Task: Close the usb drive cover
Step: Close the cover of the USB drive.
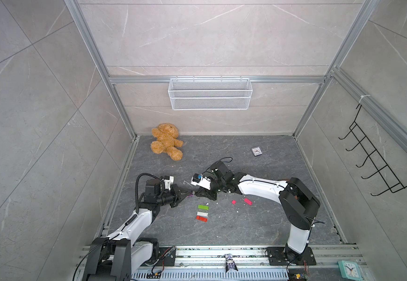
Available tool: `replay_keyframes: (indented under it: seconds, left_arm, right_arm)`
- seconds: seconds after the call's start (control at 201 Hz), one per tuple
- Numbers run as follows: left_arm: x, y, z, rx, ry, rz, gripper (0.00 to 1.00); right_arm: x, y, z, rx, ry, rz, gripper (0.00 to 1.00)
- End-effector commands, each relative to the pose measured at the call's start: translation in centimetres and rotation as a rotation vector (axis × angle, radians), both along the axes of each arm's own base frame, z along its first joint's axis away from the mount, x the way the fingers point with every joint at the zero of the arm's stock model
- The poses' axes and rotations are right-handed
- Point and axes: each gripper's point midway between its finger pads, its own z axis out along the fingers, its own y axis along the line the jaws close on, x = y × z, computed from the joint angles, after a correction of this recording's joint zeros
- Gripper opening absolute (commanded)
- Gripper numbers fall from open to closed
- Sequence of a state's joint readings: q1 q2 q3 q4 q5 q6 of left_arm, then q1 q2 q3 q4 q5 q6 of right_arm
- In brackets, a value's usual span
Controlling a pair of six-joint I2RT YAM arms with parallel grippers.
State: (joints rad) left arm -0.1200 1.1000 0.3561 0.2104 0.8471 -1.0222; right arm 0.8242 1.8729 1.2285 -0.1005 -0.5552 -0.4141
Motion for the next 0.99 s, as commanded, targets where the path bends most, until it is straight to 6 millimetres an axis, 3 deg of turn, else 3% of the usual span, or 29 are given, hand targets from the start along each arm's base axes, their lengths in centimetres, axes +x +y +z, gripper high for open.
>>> replay_keyframes:
  seconds: [0.0,0.648,0.987]
  left_arm:
    - [-0.1,-0.5,1.2,-0.028,-0.04,-0.029,0.0]
    - [-1.1,-0.8,0.9,-0.047,-0.029,-0.052,0.0]
    - [-0.9,-0.9,0.9,-0.053,-0.04,-0.059,0.0]
  right_arm:
    - [0.1,0.7,0.7,0.027,0.009,0.01,0.12]
    - [0.9,1.8,2.2,0.099,0.018,-0.011,0.12]
    - [-0.4,1.9,2.8,0.119,0.078,0.043,0.13]
